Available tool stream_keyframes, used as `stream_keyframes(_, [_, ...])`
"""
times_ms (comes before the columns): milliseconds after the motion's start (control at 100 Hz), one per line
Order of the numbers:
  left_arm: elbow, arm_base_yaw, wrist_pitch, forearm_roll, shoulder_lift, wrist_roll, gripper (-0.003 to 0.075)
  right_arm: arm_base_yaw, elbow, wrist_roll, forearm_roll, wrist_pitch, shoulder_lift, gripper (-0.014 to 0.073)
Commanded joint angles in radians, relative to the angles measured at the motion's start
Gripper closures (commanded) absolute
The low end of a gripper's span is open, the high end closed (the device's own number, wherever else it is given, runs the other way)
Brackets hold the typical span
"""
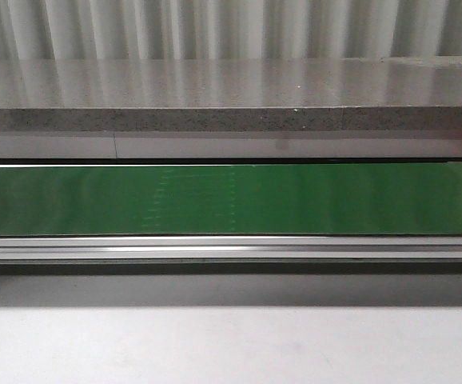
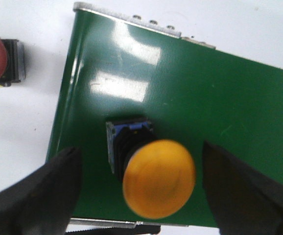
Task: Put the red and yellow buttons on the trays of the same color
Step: 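Lower the yellow button onto the belt and open the left gripper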
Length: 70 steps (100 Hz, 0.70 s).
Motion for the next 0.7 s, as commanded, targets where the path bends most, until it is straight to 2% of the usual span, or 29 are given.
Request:
stream_keyframes(0, [-0.027, -0.008, -0.047, -0.048, -0.039, 0.005, 0.0176, 0.0, -0.025, -0.012, 0.008, -0.063, 0.006, 0.0661])
stream_keyframes(210, [-0.072, 0.013, -0.058, -0.034, -0.039, -0.034, 0.0176, 0.0, -0.025, -0.012, 0.008, -0.063, 0.006, 0.0661])
stream_keyframes(450, [-0.099, 0.08, -0.036, 0.136, -0.023, -0.173, 0.0176, 0.0, -0.025, -0.012, 0.008, -0.063, 0.006, 0.0661])
stream_keyframes(690, [-0.099, 0.14, -0.026, 0.146, 0.057, -0.272, 0.0178, 0.0, -0.025, -0.012, 0.008, -0.063, 0.006, 0.0661])
